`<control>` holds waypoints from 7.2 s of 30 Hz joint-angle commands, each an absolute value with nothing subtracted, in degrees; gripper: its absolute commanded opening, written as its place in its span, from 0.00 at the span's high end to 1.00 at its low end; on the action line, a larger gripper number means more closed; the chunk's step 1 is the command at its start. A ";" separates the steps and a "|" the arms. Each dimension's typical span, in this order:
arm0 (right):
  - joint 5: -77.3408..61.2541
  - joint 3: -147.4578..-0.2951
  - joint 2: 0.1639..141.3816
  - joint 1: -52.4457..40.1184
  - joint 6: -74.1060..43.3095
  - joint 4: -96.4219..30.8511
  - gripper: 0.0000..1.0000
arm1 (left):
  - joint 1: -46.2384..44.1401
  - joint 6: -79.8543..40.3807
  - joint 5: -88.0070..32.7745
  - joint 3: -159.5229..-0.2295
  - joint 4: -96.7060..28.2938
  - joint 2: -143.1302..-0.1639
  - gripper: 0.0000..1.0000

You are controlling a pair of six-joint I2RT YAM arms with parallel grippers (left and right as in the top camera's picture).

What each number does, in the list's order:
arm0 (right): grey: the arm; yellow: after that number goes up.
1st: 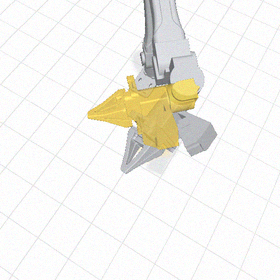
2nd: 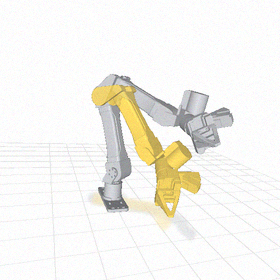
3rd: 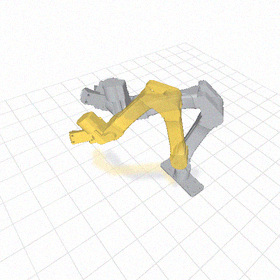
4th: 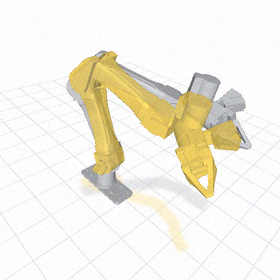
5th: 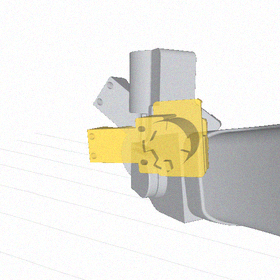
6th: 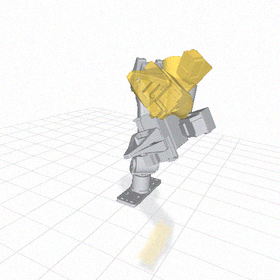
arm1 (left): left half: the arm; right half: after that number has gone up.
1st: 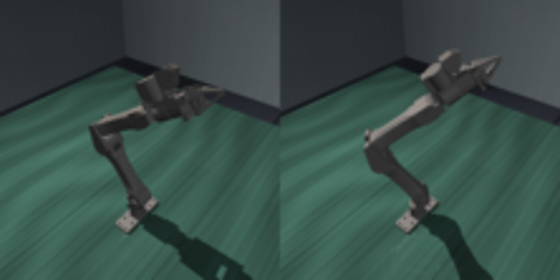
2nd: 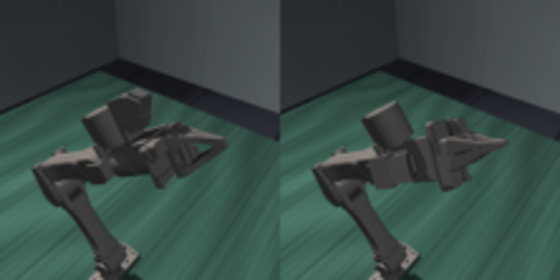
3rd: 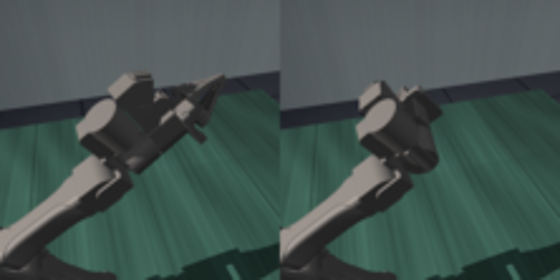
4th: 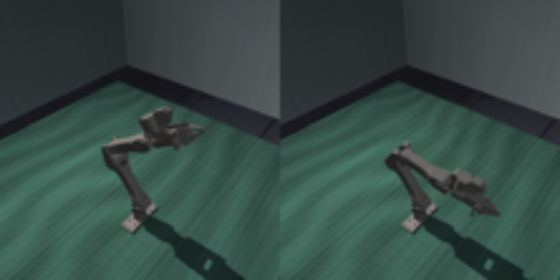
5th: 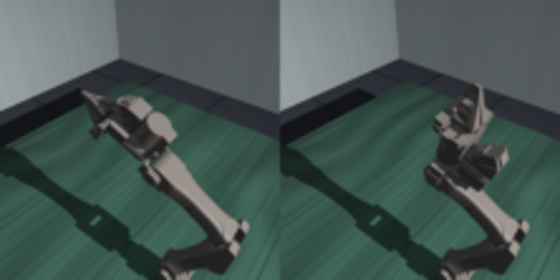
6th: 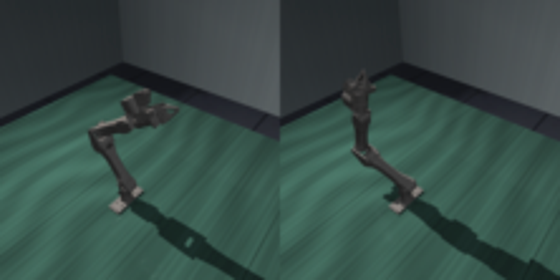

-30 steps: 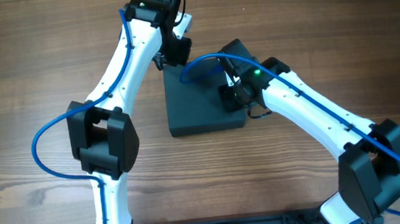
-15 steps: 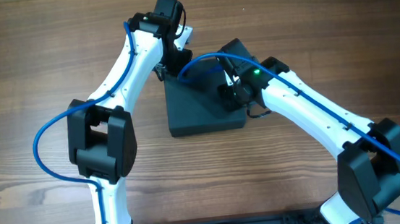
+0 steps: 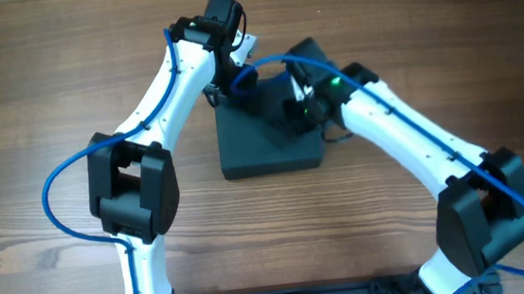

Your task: Pack container

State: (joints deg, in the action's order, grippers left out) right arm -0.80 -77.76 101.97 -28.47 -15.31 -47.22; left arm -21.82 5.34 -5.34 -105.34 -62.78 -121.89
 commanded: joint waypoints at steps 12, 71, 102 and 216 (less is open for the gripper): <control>6.39 -106.30 99.09 -6.39 -4.82 -50.81 0.00 | -3.73 5.72 3.29 -110.93 -63.96 -105.51 0.00; 7.70 -35.33 57.36 -1.41 -5.98 -23.18 0.00 | 4.99 -0.69 -2.07 -44.47 -30.65 -53.25 0.00; 7.90 -35.11 1.89 -2.07 -6.04 -53.49 0.00 | 4.99 -0.71 -2.09 -44.47 -30.65 -53.25 0.00; 2.98 -0.30 0.14 -3.53 4.36 0.69 0.00 | -4.71 1.10 -2.33 -38.06 -39.94 -13.98 0.00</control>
State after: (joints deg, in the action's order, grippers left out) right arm 1.98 -0.36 0.67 -3.25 5.37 0.30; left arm -4.32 0.05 -2.07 -41.76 -44.97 -19.94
